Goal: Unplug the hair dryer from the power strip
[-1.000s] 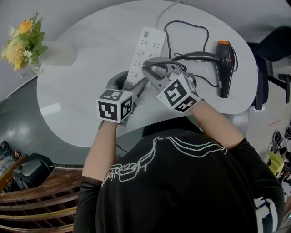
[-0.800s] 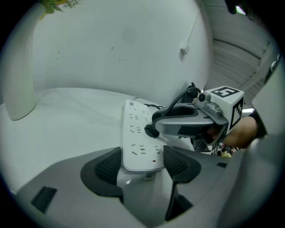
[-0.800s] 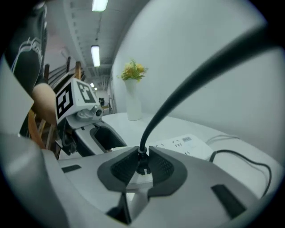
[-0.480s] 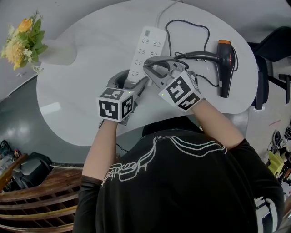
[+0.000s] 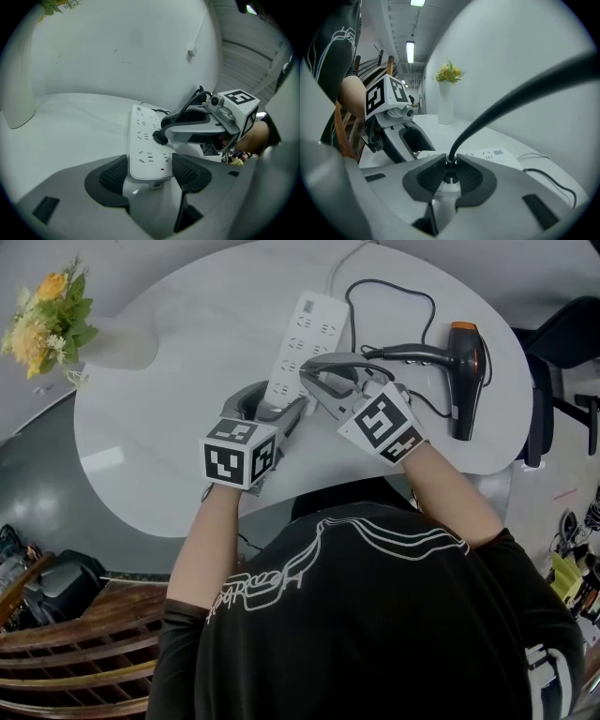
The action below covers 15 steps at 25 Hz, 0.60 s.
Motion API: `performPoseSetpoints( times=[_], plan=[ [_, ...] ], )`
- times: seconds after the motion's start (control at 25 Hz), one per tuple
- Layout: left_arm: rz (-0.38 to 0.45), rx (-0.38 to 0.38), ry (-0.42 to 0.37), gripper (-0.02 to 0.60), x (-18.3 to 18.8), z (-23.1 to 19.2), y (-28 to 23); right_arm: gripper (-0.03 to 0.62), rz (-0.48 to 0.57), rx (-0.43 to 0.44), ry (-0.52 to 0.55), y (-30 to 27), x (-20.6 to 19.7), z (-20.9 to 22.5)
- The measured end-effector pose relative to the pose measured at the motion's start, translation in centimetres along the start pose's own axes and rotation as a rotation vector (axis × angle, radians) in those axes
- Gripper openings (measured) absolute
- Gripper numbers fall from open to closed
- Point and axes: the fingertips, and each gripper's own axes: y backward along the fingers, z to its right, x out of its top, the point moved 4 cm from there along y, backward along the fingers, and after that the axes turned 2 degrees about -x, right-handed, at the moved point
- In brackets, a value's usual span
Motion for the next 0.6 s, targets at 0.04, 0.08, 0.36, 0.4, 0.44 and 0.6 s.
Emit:
performPoseSetpoints(
  times=[0.04,0.08,0.36,0.4,0.44,0.6],
  plan=[
    [-0.002,-0.003,-0.006,0.301,-0.01,-0.02,-0.01,0.051,0.006,0.004,-0.015,0.03,-0.06,0.03],
    [-0.005,-0.005,-0.008,0.301,-0.04,-0.03,-0.02,0.052,0.006,0.004,-0.023,0.03,-0.09,0.03],
    [-0.012,-0.004,0.004,0.301,-0.04,0.1,-0.18,0.051,-0.064,-0.031,0.075,-0.56,0.36,-0.31],
    [-0.01,0.0,0.004,0.301,-0.03,0.1,-0.16,0.051,-0.068,-0.028,0.075,-0.61,0.39,-0.3],
    [-0.008,0.003,0.006,0.301,-0.04,0.09,-0.13,0.051,-0.068,-0.024,0.075,-0.62,0.39,-0.3],
    [0.001,0.011,0.009,0.301,-0.1,0.11,-0.03,0.051,-0.037,0.015,0.051,-0.09,0.06,-0.17]
  ],
)
